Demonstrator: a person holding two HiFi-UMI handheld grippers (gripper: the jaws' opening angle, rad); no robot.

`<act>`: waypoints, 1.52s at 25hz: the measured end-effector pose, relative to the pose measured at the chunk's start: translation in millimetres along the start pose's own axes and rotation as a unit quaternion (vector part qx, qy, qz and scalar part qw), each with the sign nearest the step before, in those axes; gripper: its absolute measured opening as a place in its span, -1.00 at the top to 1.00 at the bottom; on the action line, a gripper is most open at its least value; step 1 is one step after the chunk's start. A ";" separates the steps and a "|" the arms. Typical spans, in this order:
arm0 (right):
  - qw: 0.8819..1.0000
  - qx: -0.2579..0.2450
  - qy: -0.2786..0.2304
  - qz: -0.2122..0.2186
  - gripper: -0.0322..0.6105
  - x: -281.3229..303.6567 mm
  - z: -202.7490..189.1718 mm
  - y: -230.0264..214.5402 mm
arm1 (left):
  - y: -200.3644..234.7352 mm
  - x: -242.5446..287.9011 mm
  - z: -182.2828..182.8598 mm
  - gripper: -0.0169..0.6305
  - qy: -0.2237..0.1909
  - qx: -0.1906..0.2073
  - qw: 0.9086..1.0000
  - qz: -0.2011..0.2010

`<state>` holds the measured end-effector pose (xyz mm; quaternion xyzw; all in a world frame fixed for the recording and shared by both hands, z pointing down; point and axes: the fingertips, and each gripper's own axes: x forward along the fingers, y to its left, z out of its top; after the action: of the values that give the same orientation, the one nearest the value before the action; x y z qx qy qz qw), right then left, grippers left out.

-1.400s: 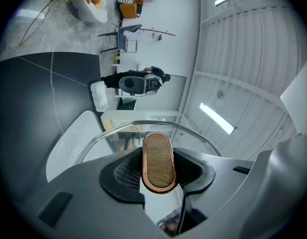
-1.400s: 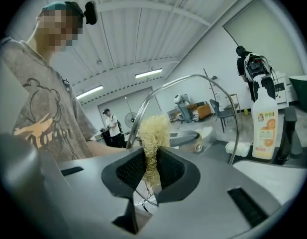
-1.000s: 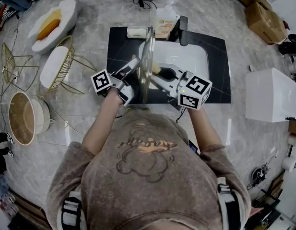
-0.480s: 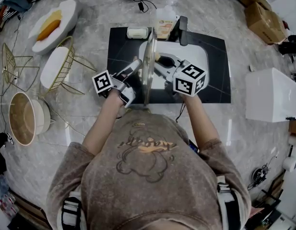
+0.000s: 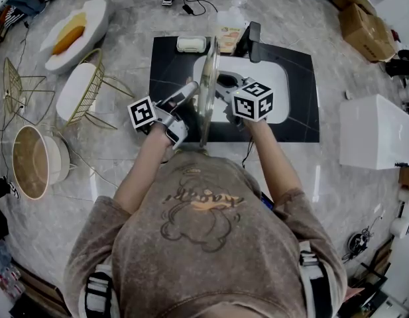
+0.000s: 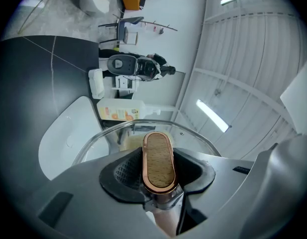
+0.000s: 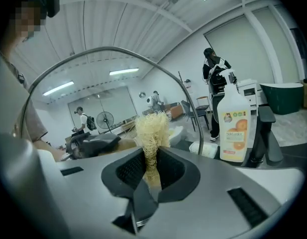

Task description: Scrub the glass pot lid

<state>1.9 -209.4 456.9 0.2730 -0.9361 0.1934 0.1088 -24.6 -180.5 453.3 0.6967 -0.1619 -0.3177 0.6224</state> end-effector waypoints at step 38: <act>0.992 -0.044 0.027 0.113 0.74 -41.8 -23.4 119.3 | -2.3 -16.5 13.5 0.39 -0.027 0.004 1.000 0.005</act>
<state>-27.3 -87.4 429.0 0.1549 -0.9653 0.1705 0.1229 -45.9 -180.1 454.7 0.6892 -0.1835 -0.3328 0.6169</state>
